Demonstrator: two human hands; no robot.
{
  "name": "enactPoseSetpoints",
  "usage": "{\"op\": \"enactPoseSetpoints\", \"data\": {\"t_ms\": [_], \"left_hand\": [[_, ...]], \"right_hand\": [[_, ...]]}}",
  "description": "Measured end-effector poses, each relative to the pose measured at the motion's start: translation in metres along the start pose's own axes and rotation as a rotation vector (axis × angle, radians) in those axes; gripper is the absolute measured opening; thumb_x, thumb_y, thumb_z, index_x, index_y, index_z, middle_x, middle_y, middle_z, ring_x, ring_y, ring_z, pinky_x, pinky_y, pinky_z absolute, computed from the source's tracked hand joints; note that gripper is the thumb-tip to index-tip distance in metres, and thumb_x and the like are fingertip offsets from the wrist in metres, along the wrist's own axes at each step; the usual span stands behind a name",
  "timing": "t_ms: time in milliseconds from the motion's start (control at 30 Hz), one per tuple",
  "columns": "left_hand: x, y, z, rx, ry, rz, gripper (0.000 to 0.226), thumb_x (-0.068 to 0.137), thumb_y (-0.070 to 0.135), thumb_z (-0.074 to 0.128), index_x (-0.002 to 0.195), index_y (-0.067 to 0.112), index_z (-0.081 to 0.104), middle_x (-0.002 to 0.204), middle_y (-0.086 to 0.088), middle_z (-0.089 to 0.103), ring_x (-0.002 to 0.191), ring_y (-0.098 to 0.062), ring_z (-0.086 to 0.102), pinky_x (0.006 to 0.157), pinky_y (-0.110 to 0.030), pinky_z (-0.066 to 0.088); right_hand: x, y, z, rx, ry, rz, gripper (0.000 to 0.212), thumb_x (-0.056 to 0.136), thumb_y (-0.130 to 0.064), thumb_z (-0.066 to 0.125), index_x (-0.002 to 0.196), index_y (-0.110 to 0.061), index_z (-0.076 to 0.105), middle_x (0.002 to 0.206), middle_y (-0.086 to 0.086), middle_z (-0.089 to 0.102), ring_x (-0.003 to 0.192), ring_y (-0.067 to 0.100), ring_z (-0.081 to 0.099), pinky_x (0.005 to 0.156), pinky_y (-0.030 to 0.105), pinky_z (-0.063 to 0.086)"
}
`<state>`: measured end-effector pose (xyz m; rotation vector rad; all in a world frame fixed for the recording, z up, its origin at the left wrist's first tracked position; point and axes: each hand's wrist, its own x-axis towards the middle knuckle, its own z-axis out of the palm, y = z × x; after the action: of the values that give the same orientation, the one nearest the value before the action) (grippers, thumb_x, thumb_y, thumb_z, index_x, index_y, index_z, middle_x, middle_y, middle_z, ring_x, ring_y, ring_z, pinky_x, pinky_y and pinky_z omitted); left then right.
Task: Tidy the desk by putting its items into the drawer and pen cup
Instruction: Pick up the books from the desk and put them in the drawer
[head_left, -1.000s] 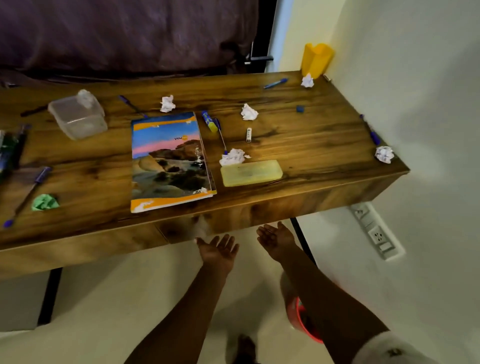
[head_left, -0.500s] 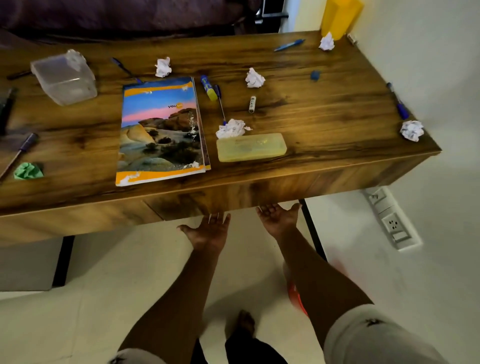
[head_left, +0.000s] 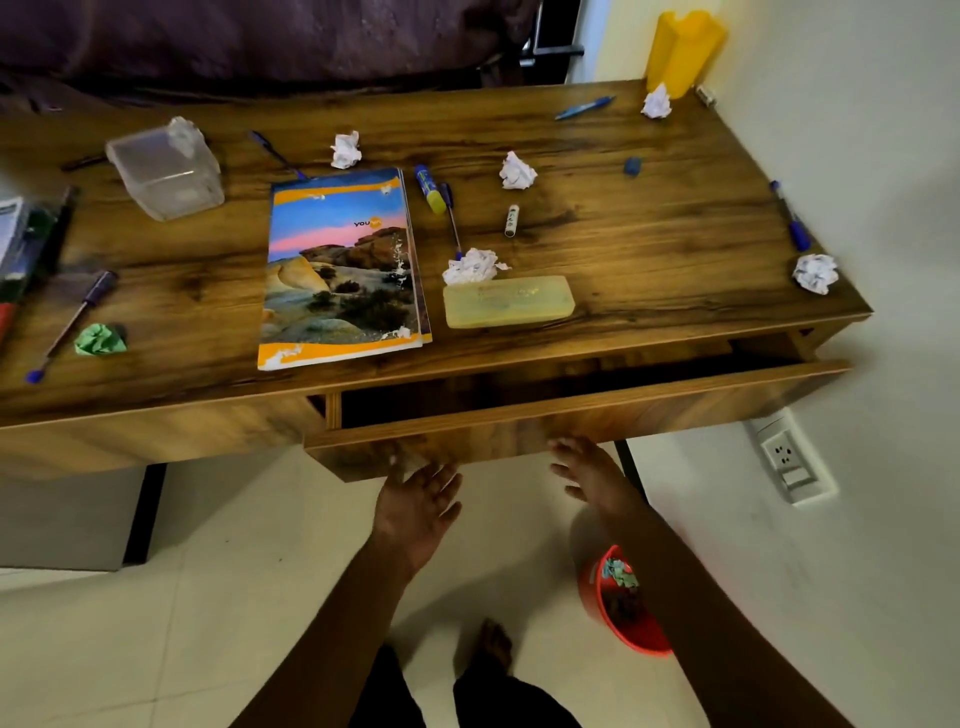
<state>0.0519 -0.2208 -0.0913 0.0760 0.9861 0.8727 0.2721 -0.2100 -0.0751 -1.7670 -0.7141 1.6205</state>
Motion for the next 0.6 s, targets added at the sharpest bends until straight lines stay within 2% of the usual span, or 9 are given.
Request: {"op": "enactPoseSetpoints", "data": {"t_ms": [33, 67, 100, 167, 200, 233, 300, 367, 600], "left_hand": [[-0.018, 0.003, 0.006, 0.221, 0.015, 0.078, 0.056, 0.097, 0.051, 0.030, 0.136, 0.015, 0.047, 0.139, -0.007, 0.052, 0.132, -0.023, 0.044, 0.108, -0.040, 0.029], [-0.034, 0.006, 0.012, 0.456, 0.043, 0.235, 0.045, 0.097, 0.046, 0.038, 0.131, 0.019, 0.052, 0.135, -0.004, 0.056, 0.128, -0.020, 0.048, 0.108, -0.040, 0.033], [-0.047, 0.008, 0.017, 0.713, 0.077, 0.476, 0.039, 0.095, 0.044, 0.045, 0.127, 0.024, 0.055, 0.134, -0.001, 0.057, 0.126, -0.017, 0.050, 0.108, -0.042, 0.036], [-0.054, 0.011, 0.019, 1.357, 0.167, 0.949, 0.044, 0.094, 0.045, 0.041, 0.132, 0.025, 0.052, 0.142, 0.002, 0.049, 0.133, -0.017, 0.042, 0.110, -0.047, 0.032], [-0.048, 0.014, 0.018, 1.654, 0.239, 1.108, 0.049, 0.094, 0.044, 0.036, 0.136, 0.022, 0.048, 0.146, 0.001, 0.044, 0.138, -0.019, 0.036, 0.113, -0.048, 0.026], [-0.041, 0.016, 0.016, 1.852, 0.307, 1.157, 0.053, 0.093, 0.043, 0.032, 0.138, 0.019, 0.045, 0.147, -0.003, 0.041, 0.140, -0.022, 0.032, 0.114, -0.049, 0.020], [-0.028, 0.016, 0.008, 2.026, 0.368, 1.102, 0.059, 0.092, 0.046, 0.031, 0.140, 0.014, 0.041, 0.145, -0.009, 0.043, 0.138, -0.027, 0.035, 0.114, -0.049, 0.019], [-0.021, 0.011, 0.000, 2.098, 0.392, 1.091, 0.060, 0.092, 0.047, 0.034, 0.142, 0.013, 0.038, 0.143, -0.009, 0.045, 0.136, -0.027, 0.037, 0.114, -0.048, 0.020], [-0.038, -0.004, -0.005, 2.116, 0.404, 1.122, 0.062, 0.091, 0.049, 0.039, 0.143, 0.016, 0.035, 0.141, -0.006, 0.046, 0.135, -0.025, 0.036, 0.114, -0.045, 0.016]], "right_hand": [[-0.014, -0.003, -0.002, -0.193, 0.078, -0.163, 0.030, 0.096, -0.026, 0.052, 0.123, -0.013, 0.056, 0.128, 0.005, 0.057, 0.118, 0.020, 0.053, 0.093, 0.033, 0.038], [-0.029, -0.008, -0.002, -0.334, 0.157, -0.332, 0.031, 0.094, -0.025, 0.054, 0.123, -0.013, 0.058, 0.125, 0.003, 0.059, 0.115, 0.016, 0.054, 0.093, 0.031, 0.041], [-0.040, -0.013, -0.002, -0.462, 0.252, -0.508, 0.033, 0.095, -0.026, 0.054, 0.124, -0.012, 0.059, 0.124, 0.003, 0.060, 0.113, 0.015, 0.053, 0.094, 0.032, 0.043], [-0.044, -0.019, -0.002, -0.755, 0.423, -0.799, 0.038, 0.095, -0.030, 0.049, 0.127, -0.012, 0.057, 0.130, 0.006, 0.056, 0.119, 0.020, 0.052, 0.096, 0.037, 0.046], [-0.040, -0.022, 0.001, -0.917, 0.460, -0.893, 0.041, 0.093, -0.033, 0.046, 0.128, -0.013, 0.057, 0.134, 0.008, 0.054, 0.124, 0.024, 0.049, 0.099, 0.041, 0.044], [-0.032, -0.021, 0.004, -1.065, 0.467, -0.955, 0.044, 0.092, -0.036, 0.043, 0.128, -0.014, 0.056, 0.136, 0.009, 0.052, 0.128, 0.027, 0.047, 0.104, 0.046, 0.039], [-0.023, -0.013, 0.015, -1.239, 0.399, -0.951, 0.050, 0.090, -0.042, 0.037, 0.129, -0.015, 0.054, 0.135, 0.009, 0.054, 0.129, 0.028, 0.048, 0.108, 0.050, 0.029], [-0.019, -0.002, 0.024, -1.304, 0.369, -0.906, 0.055, 0.090, -0.045, 0.035, 0.133, -0.015, 0.048, 0.133, 0.007, 0.055, 0.129, 0.027, 0.048, 0.110, 0.050, 0.025], [-0.036, 0.020, 0.031, -1.264, 0.468, -0.857, 0.053, 0.090, -0.044, 0.038, 0.133, -0.014, 0.047, 0.132, 0.007, 0.055, 0.131, 0.026, 0.046, 0.112, 0.048, 0.019]]}}
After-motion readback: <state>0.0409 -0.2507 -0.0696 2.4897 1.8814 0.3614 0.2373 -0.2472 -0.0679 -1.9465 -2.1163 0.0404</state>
